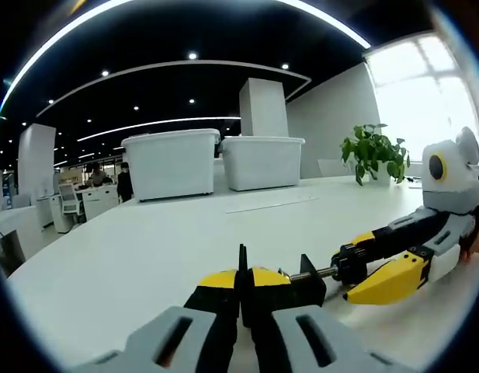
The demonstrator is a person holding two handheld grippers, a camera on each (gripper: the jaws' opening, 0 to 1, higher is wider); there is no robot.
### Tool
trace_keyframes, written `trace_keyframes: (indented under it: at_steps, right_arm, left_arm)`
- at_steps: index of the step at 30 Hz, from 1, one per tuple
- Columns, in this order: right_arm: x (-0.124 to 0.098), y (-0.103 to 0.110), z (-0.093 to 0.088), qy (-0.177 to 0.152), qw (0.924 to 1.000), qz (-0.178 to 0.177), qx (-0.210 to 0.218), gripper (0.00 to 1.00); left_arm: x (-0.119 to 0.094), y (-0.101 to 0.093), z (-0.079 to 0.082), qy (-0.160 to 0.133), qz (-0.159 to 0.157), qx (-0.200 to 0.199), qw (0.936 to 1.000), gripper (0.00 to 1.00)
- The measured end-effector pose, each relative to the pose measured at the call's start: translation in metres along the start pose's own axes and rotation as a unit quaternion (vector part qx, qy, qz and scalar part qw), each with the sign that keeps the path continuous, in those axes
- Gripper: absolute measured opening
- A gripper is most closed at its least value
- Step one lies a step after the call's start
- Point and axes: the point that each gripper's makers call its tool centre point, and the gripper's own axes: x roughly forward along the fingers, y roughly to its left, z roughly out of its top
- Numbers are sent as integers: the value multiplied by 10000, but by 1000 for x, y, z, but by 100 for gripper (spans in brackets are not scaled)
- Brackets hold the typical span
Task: Clamp the fixed fixture on the desktop, loosen the retaining clip, secure it to the edge of the desk, and tighten the retaining clip.
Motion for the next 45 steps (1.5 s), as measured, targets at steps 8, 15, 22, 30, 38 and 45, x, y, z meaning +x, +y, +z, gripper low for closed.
trace_keyframes:
  at_steps: [8, 15, 22, 30, 38, 45]
  right_arm:
    - [4, -6, -4, 106, 9996, -170, 208, 25]
    - [6, -6, -1, -3, 9967, -289, -758, 24]
    - [7, -5, 0, -50, 9930, -298, -1145, 24]
    - [8, -5, 2, -66, 9799, -491, -1932, 24]
    - [3, 5, 6, -190, 9977, -104, -635, 45]
    - [2, -1, 8, -188, 9998, 1, 74, 40]
  left_arm:
    - [0, 0, -1, 11, 0, -13, 10000, 4]
    - [1, -1, -1, 11, -4, -10, 10000, 4]
    - [1, -1, -1, 14, -4, -5, 10000, 4]
    - [1, 0, -1, 18, -1, 8, 10000, 4]
    - [1, 0, -1, 28, -4, 19, 10000, 4]
    - [1, 0, -1, 32, -5, 18, 10000, 4]
